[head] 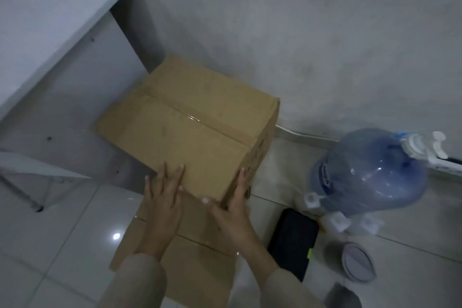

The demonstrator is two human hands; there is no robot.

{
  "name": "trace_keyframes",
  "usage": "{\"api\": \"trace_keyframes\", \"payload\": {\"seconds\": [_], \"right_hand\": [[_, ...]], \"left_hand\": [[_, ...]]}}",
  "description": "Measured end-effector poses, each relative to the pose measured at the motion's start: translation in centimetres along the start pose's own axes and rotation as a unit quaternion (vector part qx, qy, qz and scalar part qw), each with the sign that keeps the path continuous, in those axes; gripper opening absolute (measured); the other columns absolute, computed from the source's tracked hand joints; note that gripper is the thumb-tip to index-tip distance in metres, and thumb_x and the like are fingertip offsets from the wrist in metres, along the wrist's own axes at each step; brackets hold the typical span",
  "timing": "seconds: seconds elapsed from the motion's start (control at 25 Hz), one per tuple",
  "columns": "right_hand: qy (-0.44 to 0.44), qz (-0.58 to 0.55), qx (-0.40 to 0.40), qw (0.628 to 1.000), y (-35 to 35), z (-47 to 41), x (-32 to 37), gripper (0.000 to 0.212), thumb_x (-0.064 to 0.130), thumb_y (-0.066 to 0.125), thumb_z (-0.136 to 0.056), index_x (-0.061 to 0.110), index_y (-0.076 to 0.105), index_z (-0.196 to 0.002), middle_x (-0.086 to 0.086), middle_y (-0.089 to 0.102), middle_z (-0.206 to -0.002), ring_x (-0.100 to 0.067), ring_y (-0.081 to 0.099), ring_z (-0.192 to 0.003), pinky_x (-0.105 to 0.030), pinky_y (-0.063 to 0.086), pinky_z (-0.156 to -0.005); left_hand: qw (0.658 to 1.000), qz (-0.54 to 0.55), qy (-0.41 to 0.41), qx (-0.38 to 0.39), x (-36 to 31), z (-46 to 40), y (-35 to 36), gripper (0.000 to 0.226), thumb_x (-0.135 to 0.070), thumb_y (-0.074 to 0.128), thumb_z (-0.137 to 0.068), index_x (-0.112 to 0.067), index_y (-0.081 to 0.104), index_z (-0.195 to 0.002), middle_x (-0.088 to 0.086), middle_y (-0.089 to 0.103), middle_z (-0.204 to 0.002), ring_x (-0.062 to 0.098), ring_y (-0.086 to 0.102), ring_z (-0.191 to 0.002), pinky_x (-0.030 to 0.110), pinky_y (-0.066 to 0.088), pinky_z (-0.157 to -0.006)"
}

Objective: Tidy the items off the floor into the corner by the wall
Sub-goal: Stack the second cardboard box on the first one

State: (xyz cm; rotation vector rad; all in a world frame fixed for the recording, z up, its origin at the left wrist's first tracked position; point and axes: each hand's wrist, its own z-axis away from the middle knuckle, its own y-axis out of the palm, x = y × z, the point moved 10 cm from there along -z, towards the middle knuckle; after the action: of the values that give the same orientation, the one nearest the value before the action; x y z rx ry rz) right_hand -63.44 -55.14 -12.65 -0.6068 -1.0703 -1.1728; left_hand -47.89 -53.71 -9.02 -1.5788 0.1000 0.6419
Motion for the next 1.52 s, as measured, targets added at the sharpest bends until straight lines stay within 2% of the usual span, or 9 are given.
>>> {"api": "trace_keyframes", "payload": {"seconds": [0.16, 0.28, 0.4, 0.56, 0.84, 1.2, 1.32, 1.44, 1.52], "right_hand": [[-0.032, -0.008, -0.105, 0.994, -2.0, -1.7, 1.5, 0.098, 0.048, 0.070, -0.068, 0.043, 0.007, -0.143, 0.007, 0.024, -0.152, -0.010, 0.033, -0.135, -0.047, 0.040, -0.107], [-0.048, 0.026, -0.157, 0.986, -5.7, -4.3, 3.9, 0.072, 0.024, 0.062, -0.086, 0.024, 0.021, -0.145, 0.003, 0.036, -0.146, -0.002, 0.046, -0.118, -0.040, 0.055, -0.088], [-0.066, 0.042, -0.192, 0.978, -8.7, -6.8, 5.8, 0.063, 0.026, 0.057, -0.087, 0.025, 0.028, -0.143, 0.000, 0.040, -0.145, -0.018, 0.046, -0.127, -0.056, 0.045, -0.097], [-0.066, 0.018, -0.184, 0.981, -9.6, -8.7, 5.9, 0.056, 0.019, 0.052, -0.092, 0.028, 0.029, -0.142, 0.001, 0.041, -0.144, -0.020, 0.046, -0.127, -0.055, 0.047, -0.096], [-0.062, 0.000, -0.166, 0.984, -8.3, -9.0, 4.0, 0.074, 0.058, 0.057, -0.074, 0.031, 0.034, -0.139, 0.001, 0.049, -0.139, -0.019, 0.048, -0.127, -0.055, 0.041, -0.102], [-0.078, -0.040, -0.256, 0.963, -6.8, -8.1, 4.0, 0.047, 0.026, 0.049, -0.093, 0.015, 0.037, -0.137, -0.005, 0.052, -0.133, -0.017, 0.053, -0.117, -0.046, 0.046, -0.100], [-0.093, -0.052, -0.312, 0.944, -6.2, -6.9, 4.2, 0.038, 0.025, 0.044, -0.095, 0.016, 0.043, -0.132, 0.001, 0.054, -0.125, -0.006, 0.054, -0.106, -0.035, 0.047, -0.093], [-0.050, -0.132, -0.370, 0.918, -5.1, -6.4, -0.5, 0.041, 0.046, 0.031, -0.095, 0.031, 0.040, -0.133, 0.005, 0.043, -0.139, -0.011, 0.044, -0.124, -0.038, 0.038, -0.104], [0.047, -0.271, -0.368, 0.888, -3.0, -7.0, -6.3, 0.054, 0.057, 0.026, -0.092, 0.034, 0.027, -0.141, 0.001, 0.023, -0.153, -0.025, 0.026, -0.139, -0.045, 0.030, -0.112]], "left_hand": [[0.994, -0.024, 0.077, 0.077, 1.8, -2.7, 0.8, 0.051, -0.051, 0.011, -0.087, -0.056, 0.005, -0.138, -0.004, 0.012, -0.157, 0.027, 0.007, -0.146, 0.040, -0.001, -0.119], [0.989, 0.007, 0.075, 0.129, 0.3, -4.4, 1.2, 0.054, -0.040, 0.026, -0.092, -0.044, 0.008, -0.142, -0.009, -0.007, -0.155, 0.032, -0.003, -0.145, 0.045, 0.008, -0.118], [0.985, 0.055, 0.074, 0.144, -2.0, -5.6, 1.3, 0.062, -0.015, 0.042, -0.095, -0.030, 0.008, -0.145, -0.008, -0.007, -0.155, 0.027, -0.007, -0.145, 0.048, 0.011, -0.118], [0.983, 0.082, 0.085, 0.141, -1.3, -6.9, 1.3, 0.071, -0.006, 0.047, -0.090, -0.037, 0.013, -0.144, -0.009, -0.008, -0.157, 0.016, -0.002, -0.144, 0.052, 0.023, -0.114], [0.987, 0.039, 0.099, 0.123, -0.4, -7.1, 1.4, 0.082, -0.004, 0.048, -0.089, -0.043, -0.003, -0.140, -0.012, -0.023, -0.152, 0.010, -0.013, -0.141, 0.044, 0.005, -0.119], [0.974, 0.102, 0.156, 0.131, 1.8, -8.5, 1.2, 0.083, 0.000, 0.049, -0.087, -0.049, 0.008, -0.140, -0.021, -0.015, -0.154, -0.005, -0.015, -0.140, 0.037, -0.005, -0.118], [0.957, 0.170, 0.207, 0.115, 3.3, -8.2, 0.1, 0.068, 0.005, 0.048, -0.086, -0.032, 0.030, -0.140, -0.014, 0.000, -0.157, 0.001, 0.004, -0.143, 0.029, 0.012, -0.118], [0.958, 0.258, 0.123, 0.022, 9.2, -9.5, -0.7, 0.047, 0.007, 0.049, -0.084, -0.021, 0.044, -0.122, 0.006, 0.026, -0.148, -0.007, 0.030, -0.129, 0.004, 0.028, -0.099], [0.921, 0.381, -0.071, 0.031, 15.5, -11.3, 2.5, 0.034, -0.021, 0.055, -0.087, -0.011, 0.043, -0.117, 0.022, 0.042, -0.132, 0.022, 0.045, -0.119, 0.022, 0.038, -0.089]]}}
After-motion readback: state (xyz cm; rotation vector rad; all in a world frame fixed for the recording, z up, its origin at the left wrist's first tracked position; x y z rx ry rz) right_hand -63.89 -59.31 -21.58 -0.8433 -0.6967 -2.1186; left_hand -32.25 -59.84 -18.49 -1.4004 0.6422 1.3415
